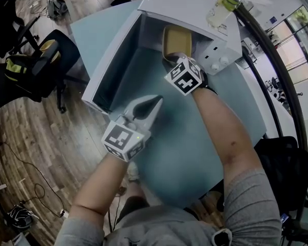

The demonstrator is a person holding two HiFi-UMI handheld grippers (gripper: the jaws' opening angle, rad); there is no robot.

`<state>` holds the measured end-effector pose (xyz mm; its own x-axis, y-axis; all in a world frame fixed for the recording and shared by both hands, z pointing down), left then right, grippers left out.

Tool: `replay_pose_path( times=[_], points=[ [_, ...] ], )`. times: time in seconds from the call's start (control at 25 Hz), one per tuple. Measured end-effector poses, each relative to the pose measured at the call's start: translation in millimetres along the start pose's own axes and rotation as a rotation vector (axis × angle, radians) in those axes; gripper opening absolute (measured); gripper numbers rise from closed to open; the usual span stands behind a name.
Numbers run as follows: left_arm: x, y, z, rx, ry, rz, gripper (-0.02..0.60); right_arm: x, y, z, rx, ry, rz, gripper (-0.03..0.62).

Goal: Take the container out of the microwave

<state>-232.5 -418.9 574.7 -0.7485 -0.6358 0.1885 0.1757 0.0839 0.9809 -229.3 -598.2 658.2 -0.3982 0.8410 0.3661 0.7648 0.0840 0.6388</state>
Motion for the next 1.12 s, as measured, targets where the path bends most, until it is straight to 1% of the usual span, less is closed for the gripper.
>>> replay_pose_path(
  times=[0.28,0.48,0.64,0.92,1.12],
  points=[
    [-22,-23,4,-0.007,-0.001,-0.03,0.018,31,4,43,-0.026,-0.047,-0.013,0.021],
    [-48,-38,0,-0.003,0.011,-0.054,0.019,48,10,85,-0.042,-0.091,0.02,0.021],
    [-74,-49,-6,0.006,0.013,-0.068,0.019,58,14,130,-0.066,-0.12,0.035,0.021],
    [-128,-82,-21,0.0,0.016,-0.076,0.02,59,23,219,-0.103,-0.128,0.03,0.021],
    [-170,-110,-37,-0.022,0.021,-0.093,0.02,43,33,283,-0.134,-0.103,0.024,0.021]
  ],
)
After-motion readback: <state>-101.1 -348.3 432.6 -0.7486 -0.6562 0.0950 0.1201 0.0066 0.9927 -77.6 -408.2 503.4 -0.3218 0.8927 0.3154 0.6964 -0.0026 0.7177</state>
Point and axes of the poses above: the fingertips, and each gripper's own axes: z backward along the fingers, x to its left, y out of its underside, the point moved 1 cm from there along z, backward along the fingers, and after that the axes turned 6 degrees about -z, right-handed, at the moved point
